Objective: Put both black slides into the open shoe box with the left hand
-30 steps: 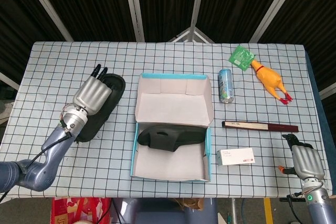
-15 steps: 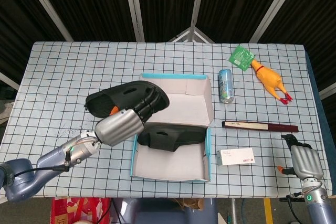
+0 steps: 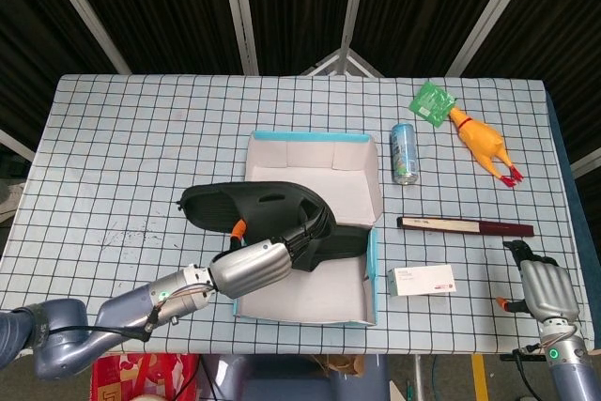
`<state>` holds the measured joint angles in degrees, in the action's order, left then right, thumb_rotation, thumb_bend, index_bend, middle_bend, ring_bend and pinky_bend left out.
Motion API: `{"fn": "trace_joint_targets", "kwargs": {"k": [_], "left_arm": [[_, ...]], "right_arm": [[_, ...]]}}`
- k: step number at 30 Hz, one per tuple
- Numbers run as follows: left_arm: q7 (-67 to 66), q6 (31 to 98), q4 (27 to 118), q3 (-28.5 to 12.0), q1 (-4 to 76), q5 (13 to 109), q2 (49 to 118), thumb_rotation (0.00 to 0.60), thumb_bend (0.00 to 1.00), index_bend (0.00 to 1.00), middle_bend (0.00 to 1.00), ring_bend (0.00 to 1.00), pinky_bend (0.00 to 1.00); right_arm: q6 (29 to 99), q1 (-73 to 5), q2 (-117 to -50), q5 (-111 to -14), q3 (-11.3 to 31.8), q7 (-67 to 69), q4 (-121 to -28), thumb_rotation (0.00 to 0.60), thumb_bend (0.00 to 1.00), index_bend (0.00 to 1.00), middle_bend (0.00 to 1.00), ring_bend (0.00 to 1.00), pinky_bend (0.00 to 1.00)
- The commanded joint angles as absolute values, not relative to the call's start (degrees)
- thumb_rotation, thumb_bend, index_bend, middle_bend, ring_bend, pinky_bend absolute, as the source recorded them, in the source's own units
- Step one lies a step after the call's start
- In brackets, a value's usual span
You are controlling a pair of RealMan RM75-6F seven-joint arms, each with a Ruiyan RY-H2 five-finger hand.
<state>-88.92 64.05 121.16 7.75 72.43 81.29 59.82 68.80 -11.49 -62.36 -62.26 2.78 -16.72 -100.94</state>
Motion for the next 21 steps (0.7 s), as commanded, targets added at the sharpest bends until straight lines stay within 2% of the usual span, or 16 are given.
{"fn": "trace_joint_targets", "kwargs": {"k": [1,9,21], "left_arm": [[-99.42,61.28,124.69,3.27,73.2,69.92,66.61,0.6,0.52,0.52,0.51,0.08,0.08],[-108.1,63.71,124.96,0.18,75.6,58.83,74.01,0.6,0.52,0.52,0.51,0.08,0.09],[-110.21,64.28,122.92,-1.65,80.21,52.22,80.06,0.6,0.52,0.52,0.51,0.08,0.08]], "right_arm": [[68.88,-11.44,-62.33,-62.4,2.73,-16.68,-100.98,0.6,0.18,0.17,0.14,0.31,0.25],[68.71,-11.44,-62.22,-62.74,2.61,-16.32,-100.9,0.6,0.18,0.17,0.14,0.31,0.25],[68.86,-11.36,-62.16,-63.08,2.54,-16.18,-100.95,0.6,0.18,0.17,0.14,0.31,0.25]]}}
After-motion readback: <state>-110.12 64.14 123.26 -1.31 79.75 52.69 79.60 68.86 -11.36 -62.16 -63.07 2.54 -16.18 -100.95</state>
